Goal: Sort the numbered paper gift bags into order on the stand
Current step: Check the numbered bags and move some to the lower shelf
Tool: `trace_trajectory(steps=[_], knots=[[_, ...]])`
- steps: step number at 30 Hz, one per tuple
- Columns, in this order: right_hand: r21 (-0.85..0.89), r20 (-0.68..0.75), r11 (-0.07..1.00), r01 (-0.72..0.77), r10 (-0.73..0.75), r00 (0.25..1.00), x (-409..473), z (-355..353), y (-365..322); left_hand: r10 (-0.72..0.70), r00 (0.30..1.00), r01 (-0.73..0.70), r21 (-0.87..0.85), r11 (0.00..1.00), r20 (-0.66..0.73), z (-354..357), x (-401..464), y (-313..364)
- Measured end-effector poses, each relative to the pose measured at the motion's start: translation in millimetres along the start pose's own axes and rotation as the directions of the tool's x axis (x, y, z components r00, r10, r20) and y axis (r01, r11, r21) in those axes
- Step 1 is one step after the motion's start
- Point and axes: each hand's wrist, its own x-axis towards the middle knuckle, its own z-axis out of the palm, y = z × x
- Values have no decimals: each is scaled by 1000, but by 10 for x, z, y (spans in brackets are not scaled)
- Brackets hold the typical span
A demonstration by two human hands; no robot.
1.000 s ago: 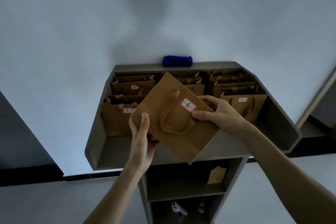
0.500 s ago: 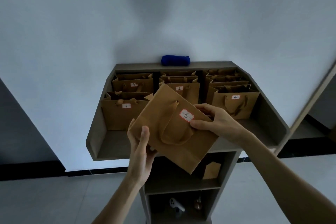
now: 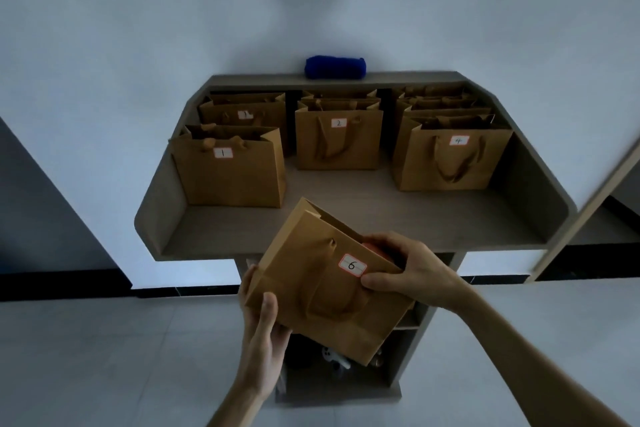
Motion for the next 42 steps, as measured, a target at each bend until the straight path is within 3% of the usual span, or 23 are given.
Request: trace_trajectory(steps=[10,25,32,42], knots=[[-69,1,997,23,-23,1000,189,540,1185,81,996,-82,-20,996,-32,-653,225,-1092],[-338,-134,915,220,-278,951,852,1045,2334,231,956,-211,-124,970,182,-1577,1213,-2314],[-316,-171,893,319,-385,907,820,1179,2619,308,925,-277,-160,948,223,-1698,1248,-2470],[-339,-263,896,287,-383,886,795,1015,2522,196,961,-177,-110,978,193,-1463,1403,-2369]])
